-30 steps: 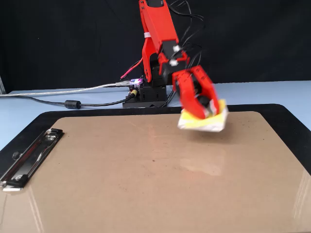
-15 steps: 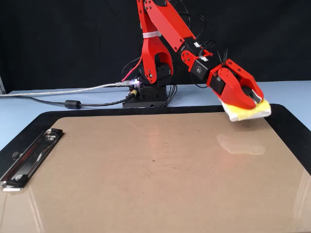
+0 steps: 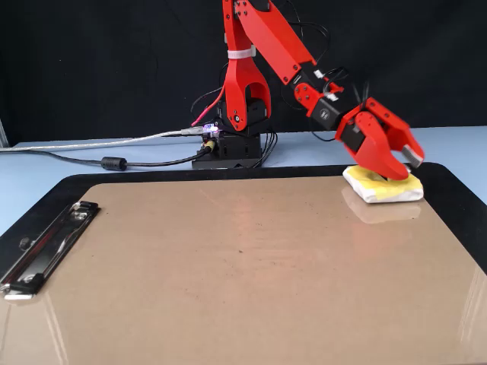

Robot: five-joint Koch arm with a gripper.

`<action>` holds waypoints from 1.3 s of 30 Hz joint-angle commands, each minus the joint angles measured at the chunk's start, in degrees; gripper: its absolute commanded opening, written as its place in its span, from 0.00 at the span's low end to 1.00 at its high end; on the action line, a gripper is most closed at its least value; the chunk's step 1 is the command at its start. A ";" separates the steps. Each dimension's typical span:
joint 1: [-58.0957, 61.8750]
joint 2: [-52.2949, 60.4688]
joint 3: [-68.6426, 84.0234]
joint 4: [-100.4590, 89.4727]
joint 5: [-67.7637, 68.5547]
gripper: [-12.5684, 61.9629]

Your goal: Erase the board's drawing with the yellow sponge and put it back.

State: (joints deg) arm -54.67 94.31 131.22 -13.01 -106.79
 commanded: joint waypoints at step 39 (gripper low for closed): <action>49.57 40.43 6.06 105.56 20.21 0.62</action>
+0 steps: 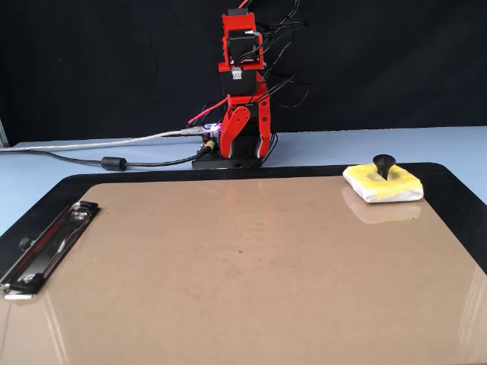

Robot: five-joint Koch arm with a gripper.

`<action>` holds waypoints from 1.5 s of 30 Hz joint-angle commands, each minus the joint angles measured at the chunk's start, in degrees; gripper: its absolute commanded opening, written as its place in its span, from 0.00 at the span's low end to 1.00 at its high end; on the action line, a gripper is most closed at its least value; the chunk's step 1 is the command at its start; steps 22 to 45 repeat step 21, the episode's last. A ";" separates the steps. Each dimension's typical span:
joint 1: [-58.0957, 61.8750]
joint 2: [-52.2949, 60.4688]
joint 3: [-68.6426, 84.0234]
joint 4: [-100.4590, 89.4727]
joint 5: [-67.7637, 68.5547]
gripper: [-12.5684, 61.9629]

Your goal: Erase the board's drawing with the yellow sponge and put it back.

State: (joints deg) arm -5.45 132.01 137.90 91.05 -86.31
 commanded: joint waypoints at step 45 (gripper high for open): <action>3.34 2.72 3.08 3.69 0.18 0.63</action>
